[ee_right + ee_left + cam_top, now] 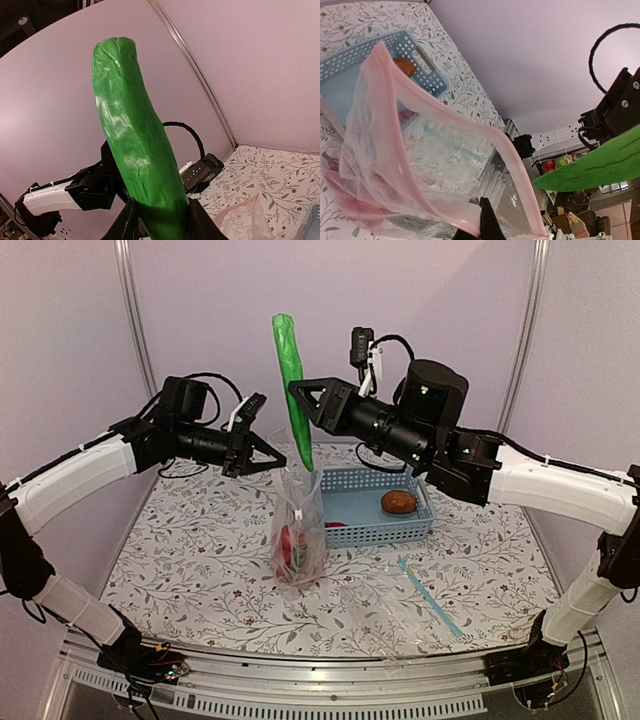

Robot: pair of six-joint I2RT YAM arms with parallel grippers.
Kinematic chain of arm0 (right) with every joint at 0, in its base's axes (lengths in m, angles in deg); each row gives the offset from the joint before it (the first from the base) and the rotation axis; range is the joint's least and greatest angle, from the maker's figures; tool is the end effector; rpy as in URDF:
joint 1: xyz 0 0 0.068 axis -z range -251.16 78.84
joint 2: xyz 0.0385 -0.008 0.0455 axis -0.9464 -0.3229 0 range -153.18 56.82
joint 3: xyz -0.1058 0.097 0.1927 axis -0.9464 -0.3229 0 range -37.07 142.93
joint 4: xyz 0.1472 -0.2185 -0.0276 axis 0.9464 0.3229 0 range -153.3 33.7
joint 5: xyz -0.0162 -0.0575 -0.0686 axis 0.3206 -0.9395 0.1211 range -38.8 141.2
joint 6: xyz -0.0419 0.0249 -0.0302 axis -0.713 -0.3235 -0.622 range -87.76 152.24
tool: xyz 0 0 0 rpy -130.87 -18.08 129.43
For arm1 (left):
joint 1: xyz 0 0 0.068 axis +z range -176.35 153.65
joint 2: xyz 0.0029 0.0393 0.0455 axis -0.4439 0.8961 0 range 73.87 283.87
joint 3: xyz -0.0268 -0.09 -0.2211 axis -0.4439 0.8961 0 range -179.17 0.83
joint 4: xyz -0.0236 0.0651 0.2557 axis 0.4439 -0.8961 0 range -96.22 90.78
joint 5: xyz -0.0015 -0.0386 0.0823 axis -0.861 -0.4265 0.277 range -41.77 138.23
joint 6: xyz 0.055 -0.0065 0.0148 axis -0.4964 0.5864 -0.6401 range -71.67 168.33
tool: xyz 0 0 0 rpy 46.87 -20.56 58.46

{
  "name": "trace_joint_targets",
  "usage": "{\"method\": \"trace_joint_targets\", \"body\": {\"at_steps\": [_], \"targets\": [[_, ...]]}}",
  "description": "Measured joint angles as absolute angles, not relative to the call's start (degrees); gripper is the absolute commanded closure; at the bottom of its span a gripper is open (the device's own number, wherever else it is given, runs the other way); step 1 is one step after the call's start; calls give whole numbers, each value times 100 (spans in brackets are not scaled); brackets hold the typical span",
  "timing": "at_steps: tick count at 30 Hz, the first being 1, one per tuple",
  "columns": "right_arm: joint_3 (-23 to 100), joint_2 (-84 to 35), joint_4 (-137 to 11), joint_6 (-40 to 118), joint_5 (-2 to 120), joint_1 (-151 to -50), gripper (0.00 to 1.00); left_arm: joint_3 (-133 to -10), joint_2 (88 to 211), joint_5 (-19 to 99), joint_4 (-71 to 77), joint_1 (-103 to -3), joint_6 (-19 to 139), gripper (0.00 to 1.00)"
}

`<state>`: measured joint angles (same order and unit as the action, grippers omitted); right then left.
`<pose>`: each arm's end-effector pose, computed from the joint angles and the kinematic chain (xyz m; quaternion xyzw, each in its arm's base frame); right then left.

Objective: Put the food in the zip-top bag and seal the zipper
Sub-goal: Place the fake vegetable in the zipper food storage bag.

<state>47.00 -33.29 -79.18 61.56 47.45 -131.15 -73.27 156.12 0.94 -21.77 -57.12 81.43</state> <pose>0.1959 0.3337 0.3968 -0.1461 0.6272 0.5225 0.5588 0.2692 -0.1949 0.3139 0.1822 0.8000 -0.5355 0.2002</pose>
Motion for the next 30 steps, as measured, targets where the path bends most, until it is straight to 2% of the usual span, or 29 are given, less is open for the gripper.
{"method": "trace_joint_targets", "body": {"at_steps": [13,22,30], "targets": [[4705,-3808,-8132,6532,4677,-13261,68,-7336,15612,157,-2225,-5714,8100,100],[4344,-3805,-7721,6567,4032,-13674,68,-7478,15612,306,-2435,-5712,7960,100],[4152,-3672,-7323,6591,3602,-13779,51,-7483,15610,402,-2461,-5712,7890,100]]}}
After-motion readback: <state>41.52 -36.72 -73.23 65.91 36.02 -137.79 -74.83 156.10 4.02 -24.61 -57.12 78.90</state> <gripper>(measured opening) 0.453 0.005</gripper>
